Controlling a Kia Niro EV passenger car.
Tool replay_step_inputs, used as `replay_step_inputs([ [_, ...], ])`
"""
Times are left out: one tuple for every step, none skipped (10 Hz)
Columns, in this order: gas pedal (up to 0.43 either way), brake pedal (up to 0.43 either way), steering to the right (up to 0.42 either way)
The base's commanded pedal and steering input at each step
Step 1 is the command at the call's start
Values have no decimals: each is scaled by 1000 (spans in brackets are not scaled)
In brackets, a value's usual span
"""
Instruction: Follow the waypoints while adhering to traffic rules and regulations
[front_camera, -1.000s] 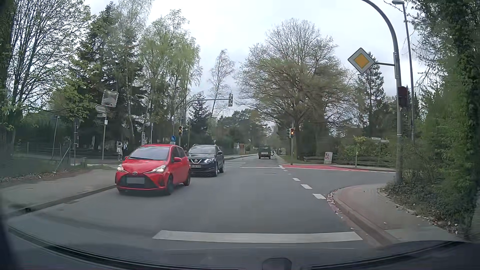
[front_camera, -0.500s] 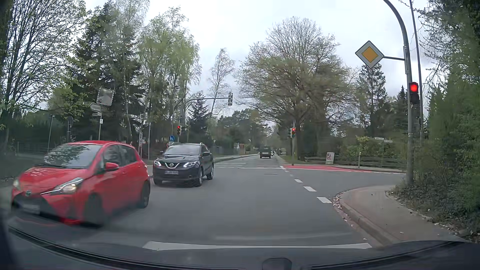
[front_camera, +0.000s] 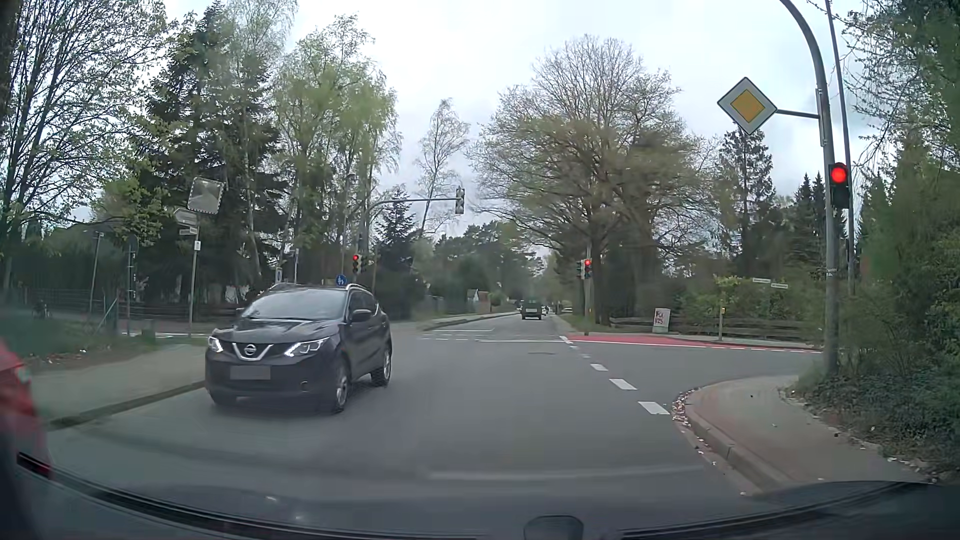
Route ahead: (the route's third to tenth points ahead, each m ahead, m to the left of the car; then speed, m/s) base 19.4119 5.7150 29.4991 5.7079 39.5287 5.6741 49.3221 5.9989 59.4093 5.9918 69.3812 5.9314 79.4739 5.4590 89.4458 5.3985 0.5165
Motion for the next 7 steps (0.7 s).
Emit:
replay_step_inputs([
  [0,12,3],
  [0,61,3],
  [0,85,3],
  [0,91,3],
  [0,104,3],
  [0,128,3],
  [0,146,3],
])
